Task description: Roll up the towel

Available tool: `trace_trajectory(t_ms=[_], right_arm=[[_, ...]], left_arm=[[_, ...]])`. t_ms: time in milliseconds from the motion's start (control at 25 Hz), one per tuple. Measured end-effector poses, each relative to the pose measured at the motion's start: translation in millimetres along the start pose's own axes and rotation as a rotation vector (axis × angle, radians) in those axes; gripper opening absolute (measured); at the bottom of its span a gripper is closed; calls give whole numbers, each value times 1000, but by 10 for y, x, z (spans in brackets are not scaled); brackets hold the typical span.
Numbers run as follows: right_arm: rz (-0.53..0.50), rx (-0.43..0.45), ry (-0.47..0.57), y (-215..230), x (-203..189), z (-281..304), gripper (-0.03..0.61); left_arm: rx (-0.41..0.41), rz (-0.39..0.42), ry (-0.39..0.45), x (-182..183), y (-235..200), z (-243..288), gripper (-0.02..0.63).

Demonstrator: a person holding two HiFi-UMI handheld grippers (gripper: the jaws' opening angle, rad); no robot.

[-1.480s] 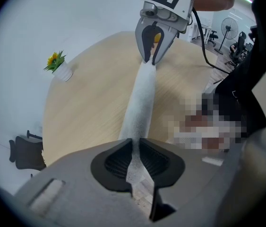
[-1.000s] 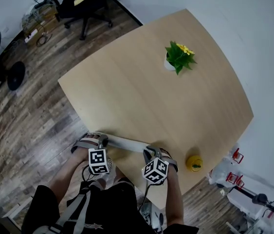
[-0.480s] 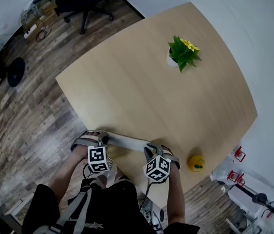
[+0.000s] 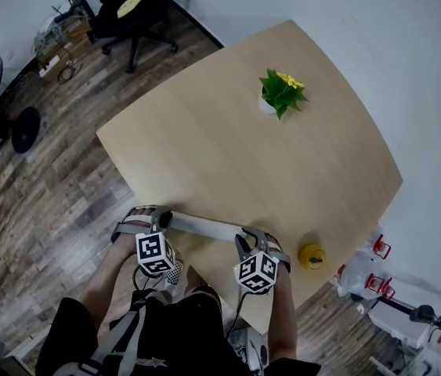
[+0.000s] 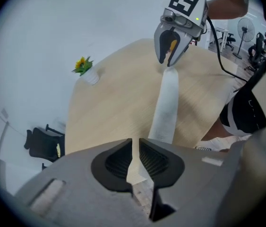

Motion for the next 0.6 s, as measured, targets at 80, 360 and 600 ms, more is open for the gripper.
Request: trace_trajectory(t_ms=[80, 360, 600], right_arm=[[24, -67, 37, 22, 50, -159, 96], [174, -348, 233, -16, 327, -852, 27], [340, -551, 434, -373, 547, -1516, 6]], left_arm=[[71, -29, 26, 7, -86, -158, 32], [269, -199, 221, 83, -214, -847, 11], [392, -338, 438, 52, -90, -1600, 10]])
Point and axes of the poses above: the fingertips, and each gripper's own axes: z forward along the fingers, y to its right, x out of its top, the point moved 6 cm from there along -z, backward along the fingers, and after that the axes turned 2 degrees about -y, right-handed, at the moved point
